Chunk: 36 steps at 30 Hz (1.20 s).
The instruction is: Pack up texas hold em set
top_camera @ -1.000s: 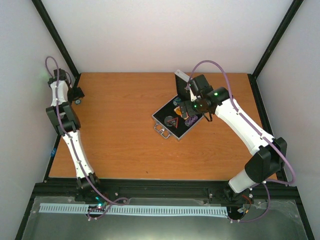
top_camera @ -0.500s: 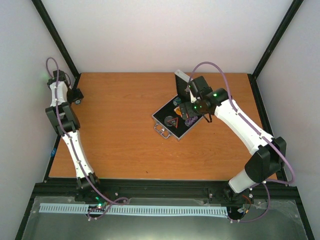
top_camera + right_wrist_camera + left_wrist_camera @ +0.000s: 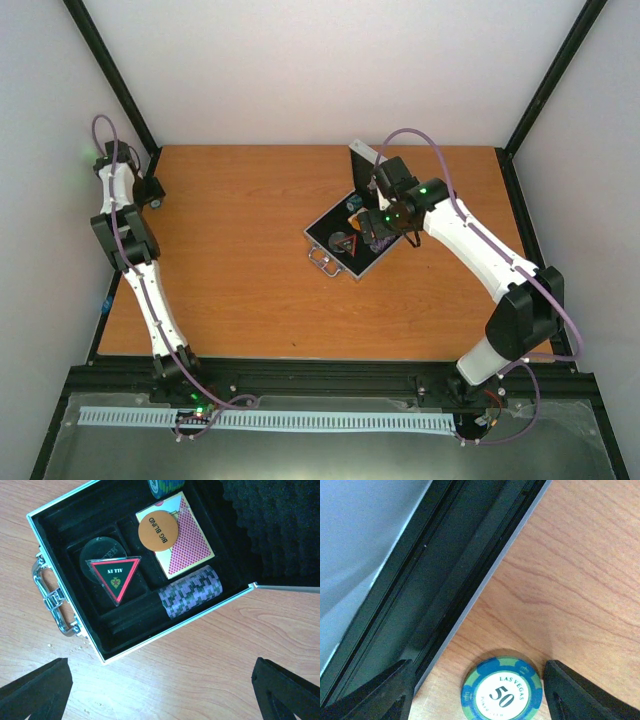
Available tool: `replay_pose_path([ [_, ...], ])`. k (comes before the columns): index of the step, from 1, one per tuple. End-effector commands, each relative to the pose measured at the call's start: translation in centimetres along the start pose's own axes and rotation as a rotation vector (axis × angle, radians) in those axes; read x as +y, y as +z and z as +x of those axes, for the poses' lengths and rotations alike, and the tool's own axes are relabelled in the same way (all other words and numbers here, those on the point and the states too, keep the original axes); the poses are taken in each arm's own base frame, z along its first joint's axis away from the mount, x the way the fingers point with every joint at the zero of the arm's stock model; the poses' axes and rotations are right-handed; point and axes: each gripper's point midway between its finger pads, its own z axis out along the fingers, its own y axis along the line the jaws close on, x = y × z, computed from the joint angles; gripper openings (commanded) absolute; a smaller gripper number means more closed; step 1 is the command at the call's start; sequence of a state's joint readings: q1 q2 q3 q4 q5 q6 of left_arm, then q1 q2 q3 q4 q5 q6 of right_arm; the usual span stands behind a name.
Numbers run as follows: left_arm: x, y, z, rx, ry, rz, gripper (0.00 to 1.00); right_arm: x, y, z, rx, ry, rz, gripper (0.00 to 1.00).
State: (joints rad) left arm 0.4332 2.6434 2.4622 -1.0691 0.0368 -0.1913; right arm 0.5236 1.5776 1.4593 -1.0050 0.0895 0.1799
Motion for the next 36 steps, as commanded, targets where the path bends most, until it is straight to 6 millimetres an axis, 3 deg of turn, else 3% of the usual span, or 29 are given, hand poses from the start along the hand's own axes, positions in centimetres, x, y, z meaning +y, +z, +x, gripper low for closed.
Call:
replay_pose_path([
  [1, 0.9, 1.6, -0.1, 0.009, -0.015, 0.002, 0.69, -0.2, 0.2, -0.4, -0.003, 0.001, 0.003, 1.0],
  [19, 1.1, 3.8, 3.1, 0.114, -0.022, 0.005, 0.42, -0.2, 0.7, -0.5, 0.005, -0.019, 0.008, 1.0],
  [28, 0.2, 4.5, 4.5, 0.153, -0.009, 0.0, 0.27, -0.3, 0.6, -0.7, 0.0, -0.024, 0.012, 1.0],
  [32, -0.9, 4.3, 5.1, 0.162, 0.014, 0.006, 0.25, -0.3, 0.6, -0.6, 0.001, -0.021, 0.012, 1.0],
  [36, -1.7, 4.3, 7.1, 0.208, 0.051, -0.021, 0.25, -0.4, 0.5, -0.6, -0.001, -0.022, 0.015, 1.0],
])
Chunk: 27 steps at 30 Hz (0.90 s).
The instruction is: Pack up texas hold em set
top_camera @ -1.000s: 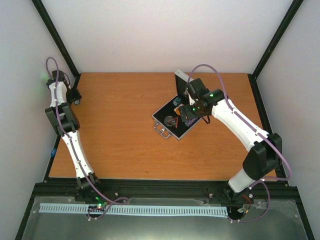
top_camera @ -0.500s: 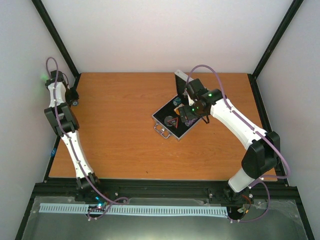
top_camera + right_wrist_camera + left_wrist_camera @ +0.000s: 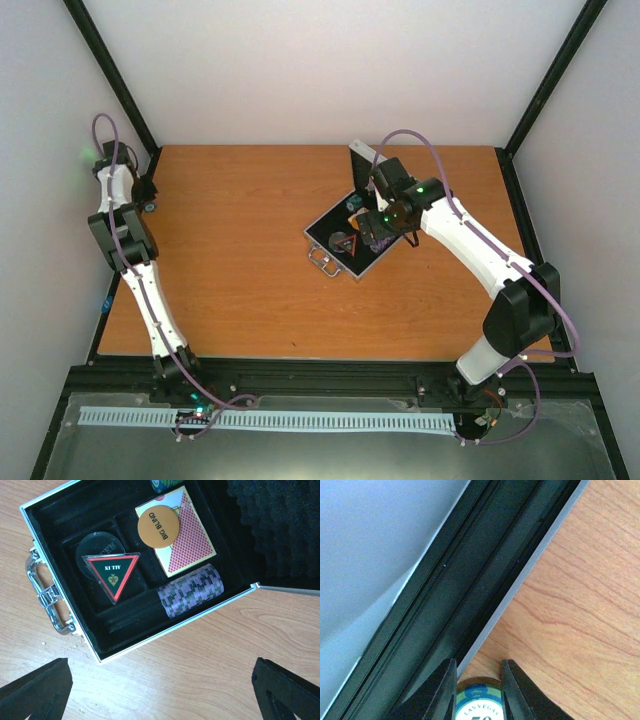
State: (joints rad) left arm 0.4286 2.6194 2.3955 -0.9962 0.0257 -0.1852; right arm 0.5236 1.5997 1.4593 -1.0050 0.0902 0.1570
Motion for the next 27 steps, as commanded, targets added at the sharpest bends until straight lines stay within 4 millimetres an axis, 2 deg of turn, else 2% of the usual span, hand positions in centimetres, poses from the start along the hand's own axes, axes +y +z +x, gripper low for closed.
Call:
replay_pose_path([
  [1, -1.6, 3.4, 7.8, 0.244, 0.054, -0.031, 0.24, -0.4, -0.3, -0.9, -0.026, 0.003, 0.011, 1.0],
  [13, -1.3, -1.6, 12.9, 0.345, 0.184, -0.06, 0.24, -0.4, -0.6, -1.0, -0.039, 0.0, 0.009, 1.0],
  [22, -5.0, -6.6, 16.6, 0.35, 0.227, 0.008, 0.23, 0.0, -1.0, -1.5, -0.061, -0.001, -0.018, 1.0],
  [24, -6.2, -8.2, 16.8, 0.325, 0.256, 0.008, 0.24, 0.0, -1.1, -1.4, -0.06, -0.005, -0.018, 1.0],
  [27, -7.0, -11.3, 15.6, 0.254, 0.265, 0.016, 0.27, -0.1, -1.3, -1.4, -0.064, -0.01, -0.014, 1.0],
])
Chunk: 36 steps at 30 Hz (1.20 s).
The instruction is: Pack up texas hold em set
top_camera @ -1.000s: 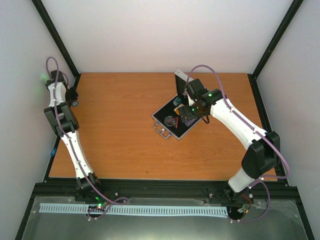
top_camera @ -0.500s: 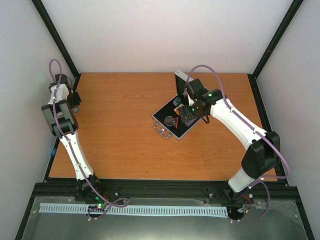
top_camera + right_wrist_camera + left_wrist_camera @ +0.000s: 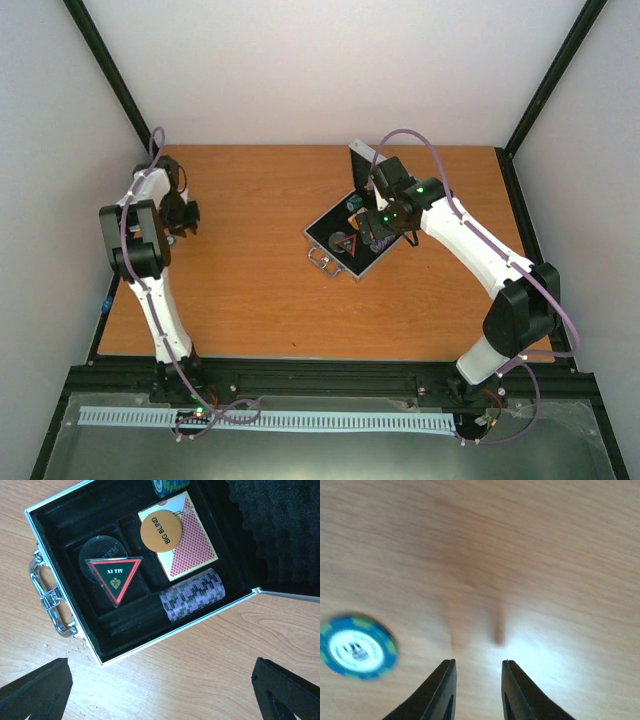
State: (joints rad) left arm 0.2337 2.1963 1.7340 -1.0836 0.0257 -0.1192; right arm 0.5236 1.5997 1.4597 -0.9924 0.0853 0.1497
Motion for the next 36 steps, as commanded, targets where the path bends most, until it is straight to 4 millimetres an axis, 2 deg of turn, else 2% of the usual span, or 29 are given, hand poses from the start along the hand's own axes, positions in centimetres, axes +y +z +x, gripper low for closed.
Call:
replay_pose_path([
  [1, -1.2, -6.4, -0.2, -0.116, 0.018, 0.011, 0.36, -0.2, -1.4, -1.1, -0.055, -0.006, -0.008, 1.0],
  [4, -0.9, -10.1, -1.0, -0.232, 0.015, -0.006, 0.46, -0.1, -1.7, -1.2, -0.066, -0.012, -0.013, 1.0],
  [6, -0.7, -10.9, -1.1, -0.261, 0.007, -0.007, 0.62, -0.1, -1.8, -1.2, -0.069, -0.016, -0.018, 1.0],
  [8, -0.3, -10.2, -0.7, -0.236, -0.018, 0.008, 0.73, 0.0, -1.8, -1.1, -0.069, -0.019, -0.022, 1.0],
  [12, 1.0, -7.5, 0.3, -0.158, -0.117, 0.077, 0.92, 0.0, -2.1, -1.1, -0.079, -0.02, -0.025, 1.0],
  [19, 3.3, -3.8, 1.1, -0.094, -0.176, -0.019, 0.99, 0.0, -1.9, 0.0, -0.068, -0.018, -0.031, 1.0],
  [22, 3.1, -2.4, 0.7, -0.069, -0.207, -0.005, 0.98, -0.1, -1.9, 0.1, -0.071, -0.021, -0.026, 1.0],
  [30, 3.9, -0.3, 0.3, -0.023, -0.264, -0.052, 0.95, -0.4, -1.6, 0.4, -0.06, -0.025, -0.012, 1.0],
  [36, 4.6, 0.2, -0.6, -0.028, -0.291, -0.036, 0.93, -0.5, -1.1, 0.8, -0.044, -0.027, -0.005, 1.0],
])
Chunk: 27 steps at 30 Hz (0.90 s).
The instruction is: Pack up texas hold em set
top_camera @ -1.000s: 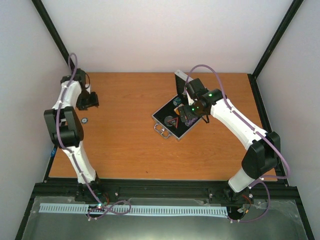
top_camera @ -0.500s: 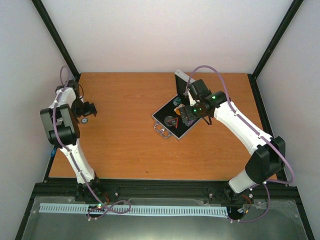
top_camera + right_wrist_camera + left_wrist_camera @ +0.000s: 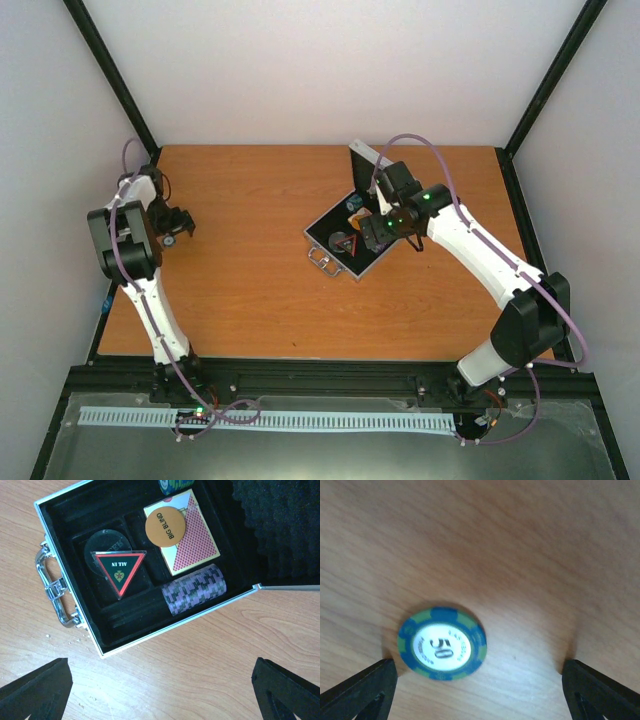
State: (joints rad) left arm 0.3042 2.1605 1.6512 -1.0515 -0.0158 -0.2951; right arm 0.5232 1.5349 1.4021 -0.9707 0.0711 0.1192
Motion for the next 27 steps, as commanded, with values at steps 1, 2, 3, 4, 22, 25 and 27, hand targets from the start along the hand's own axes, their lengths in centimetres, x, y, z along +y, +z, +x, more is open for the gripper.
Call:
replay_pose_path([
  [1, 0.4, -0.3, -2.1, -0.034, -0.044, 0.012, 0.92, -0.5, -0.1, 0.0, -0.014, -0.001, 0.013, 1.0],
  [2, 0.5, -0.3, -2.4, -0.038, -0.045, 0.011, 0.92, -0.5, 0.0, 0.0, -0.013, -0.002, 0.013, 1.0],
  [3, 0.5, -0.2, -2.6, -0.04, -0.044, 0.011, 0.92, -0.5, 0.0, -0.1, -0.012, -0.003, 0.012, 1.0],
  [4, 0.5, -0.2, -2.9, -0.042, -0.042, 0.012, 0.91, -0.5, 0.1, -0.1, -0.012, -0.003, 0.013, 1.0],
  [22, 1.8, 1.3, -1.0, 0.018, -0.044, 0.008, 0.75, -0.2, 0.6, -0.4, -0.001, -0.004, 0.005, 1.0],
  [25, 1.9, 1.5, -0.7, 0.025, -0.041, 0.01, 0.7, -0.3, 0.7, -0.2, 0.003, -0.004, 0.008, 1.0],
  [27, 1.9, 1.6, -0.6, 0.026, -0.044, 0.012, 0.68, -0.3, 0.7, -0.1, 0.007, -0.003, 0.01, 1.0],
])
